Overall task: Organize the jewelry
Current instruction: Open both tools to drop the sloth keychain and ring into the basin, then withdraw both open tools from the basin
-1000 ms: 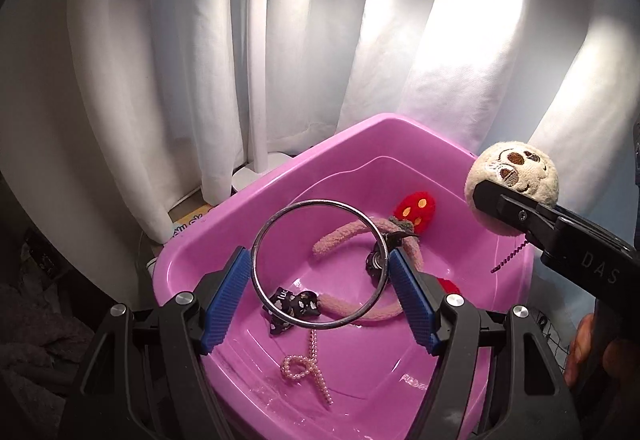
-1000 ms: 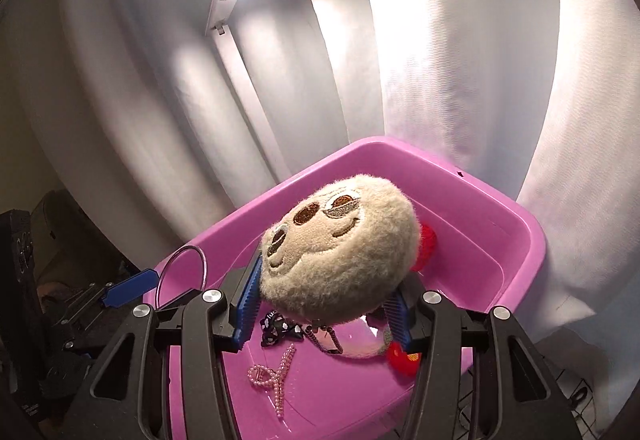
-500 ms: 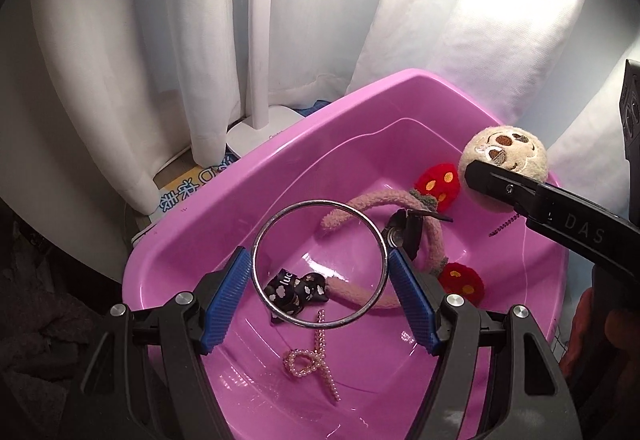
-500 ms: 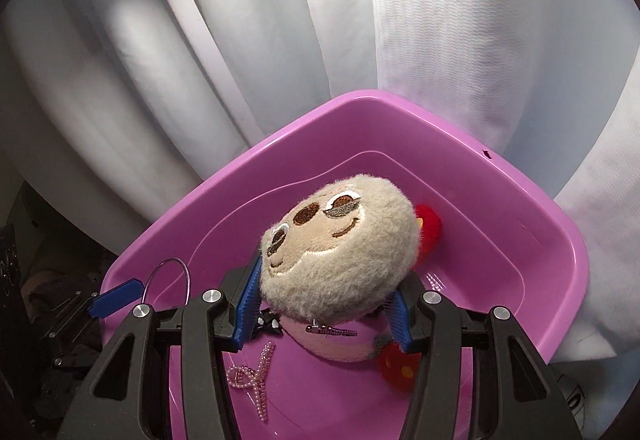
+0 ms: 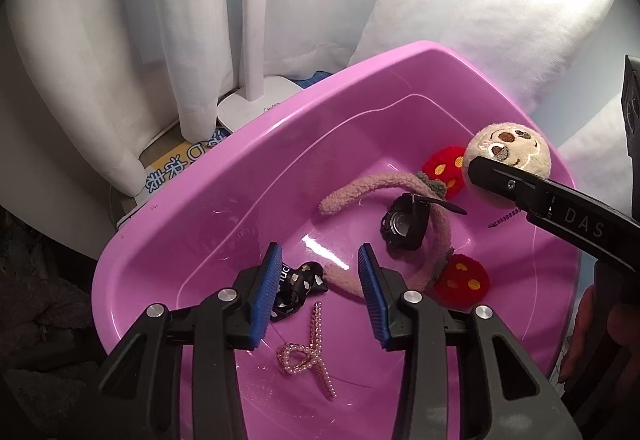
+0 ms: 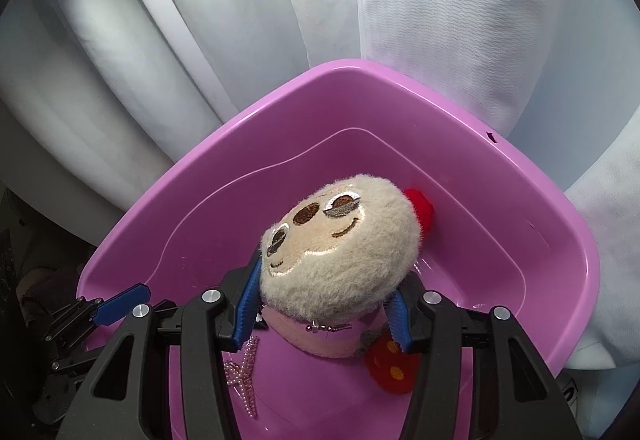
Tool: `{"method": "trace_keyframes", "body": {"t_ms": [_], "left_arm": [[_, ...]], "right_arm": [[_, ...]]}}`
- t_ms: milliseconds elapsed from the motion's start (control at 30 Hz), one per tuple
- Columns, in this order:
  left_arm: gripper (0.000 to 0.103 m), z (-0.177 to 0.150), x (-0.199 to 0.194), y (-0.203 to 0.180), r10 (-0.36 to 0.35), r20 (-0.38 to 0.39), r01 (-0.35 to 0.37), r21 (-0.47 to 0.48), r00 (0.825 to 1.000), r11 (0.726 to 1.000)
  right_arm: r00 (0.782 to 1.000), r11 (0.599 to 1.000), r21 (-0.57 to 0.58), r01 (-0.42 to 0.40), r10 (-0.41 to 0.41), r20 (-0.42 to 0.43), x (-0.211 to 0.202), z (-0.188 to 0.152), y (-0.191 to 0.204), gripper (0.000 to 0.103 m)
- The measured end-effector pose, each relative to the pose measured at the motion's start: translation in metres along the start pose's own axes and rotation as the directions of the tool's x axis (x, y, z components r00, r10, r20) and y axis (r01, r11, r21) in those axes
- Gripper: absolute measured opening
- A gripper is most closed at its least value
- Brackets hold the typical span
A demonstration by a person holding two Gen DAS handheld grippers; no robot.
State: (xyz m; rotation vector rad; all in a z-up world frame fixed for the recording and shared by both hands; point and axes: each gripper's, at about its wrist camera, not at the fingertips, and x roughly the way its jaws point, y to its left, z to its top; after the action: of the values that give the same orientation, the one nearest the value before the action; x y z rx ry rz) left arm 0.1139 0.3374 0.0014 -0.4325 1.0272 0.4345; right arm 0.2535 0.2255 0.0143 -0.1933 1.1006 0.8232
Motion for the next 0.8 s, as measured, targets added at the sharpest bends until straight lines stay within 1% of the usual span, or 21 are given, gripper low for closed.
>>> {"method": "trace_keyframes", "body": {"t_ms": [33,67,100,133,167,200,333,800], "left_arm": [[0.04,0.0,0.0,0.0,0.003,0.0,-0.003,0.002,1.0,1.0],[0.042,0.0,0.0,0.0,0.007,-0.002,-0.007,0.005,1.0,1.0],[0.046,0.001,-0.001,0.0,0.01,-0.004,-0.01,0.004,1.0,1.0],[0.06,0.001,-0.001,0.0,0.01,-0.006,-0.01,0.0,1.0,1.0],[0.068,0.001,-0.003,0.001,0.009,0.0,-0.009,-0.006,1.0,1.0],[0.069,0.001,-0.005,0.002,0.011,0.011,-0.011,-0.009,1.0,1.0],[0.075,0.0,-0.008,0.003,0.02,0.014,-0.02,-0.008,1.0,1.0],[0.076,-0.007,-0.025,0.001,0.045,0.056,-0.046,0.013,0.997,0.999]], "right_arm": [[1.0,1.0,0.002,0.004,-0.004,-0.007,0.002,0.0,0.0,0.052],[1.0,1.0,0.006,0.002,-0.002,-0.013,0.005,0.001,0.0,0.053],[1.0,1.0,0.01,-0.004,0.004,-0.018,0.005,0.001,0.0,0.057],[1.0,1.0,0.015,-0.005,0.005,-0.018,0.009,0.004,-0.002,0.058],[1.0,1.0,0.016,-0.003,0.003,-0.015,0.008,0.004,-0.001,0.06],[1.0,1.0,0.018,0.001,0.0,-0.01,0.006,0.004,-0.002,0.063],[1.0,1.0,0.016,0.005,-0.005,0.003,0.002,0.004,-0.002,0.064],[1.0,1.0,0.025,0.006,-0.007,0.025,-0.015,-0.005,0.001,0.064]]}}
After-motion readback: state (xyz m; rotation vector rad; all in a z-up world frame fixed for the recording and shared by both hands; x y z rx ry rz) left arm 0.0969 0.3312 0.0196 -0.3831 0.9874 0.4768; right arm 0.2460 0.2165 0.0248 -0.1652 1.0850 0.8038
